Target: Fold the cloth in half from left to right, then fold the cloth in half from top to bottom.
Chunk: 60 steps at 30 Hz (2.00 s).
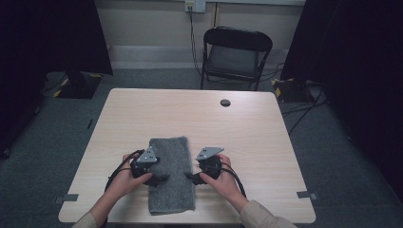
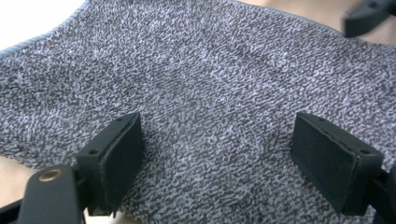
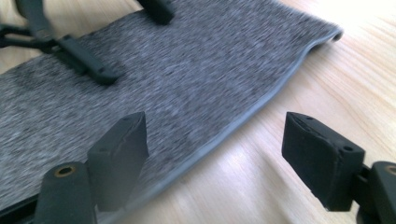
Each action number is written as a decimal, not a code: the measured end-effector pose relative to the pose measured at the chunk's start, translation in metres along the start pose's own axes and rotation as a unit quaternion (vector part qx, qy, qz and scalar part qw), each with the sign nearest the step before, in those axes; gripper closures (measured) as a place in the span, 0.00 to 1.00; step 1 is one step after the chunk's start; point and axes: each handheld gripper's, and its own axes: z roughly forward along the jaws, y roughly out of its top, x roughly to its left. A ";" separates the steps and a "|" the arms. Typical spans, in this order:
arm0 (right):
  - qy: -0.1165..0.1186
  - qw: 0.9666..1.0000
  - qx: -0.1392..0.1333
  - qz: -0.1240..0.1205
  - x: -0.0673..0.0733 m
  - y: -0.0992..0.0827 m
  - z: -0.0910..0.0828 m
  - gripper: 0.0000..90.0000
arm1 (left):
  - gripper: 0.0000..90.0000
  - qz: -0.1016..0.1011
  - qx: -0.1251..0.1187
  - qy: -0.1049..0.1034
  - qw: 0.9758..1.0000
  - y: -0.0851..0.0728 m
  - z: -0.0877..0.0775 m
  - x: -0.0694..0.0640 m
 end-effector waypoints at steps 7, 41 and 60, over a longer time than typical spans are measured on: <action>-0.009 1.000 -0.008 0.002 -0.009 0.011 0.007 0.26 | 0.20 -0.035 -0.039 0.025 0.998 0.001 -0.022 0.025; -0.040 0.999 -0.007 0.012 -0.053 0.035 0.033 0.30 | 0.19 -0.100 -0.046 0.065 0.992 -0.006 -0.023 0.084; -0.062 0.998 -0.009 0.024 -0.064 0.048 0.055 0.48 | 0.25 -0.108 -0.045 0.089 0.989 -0.005 -0.007 0.099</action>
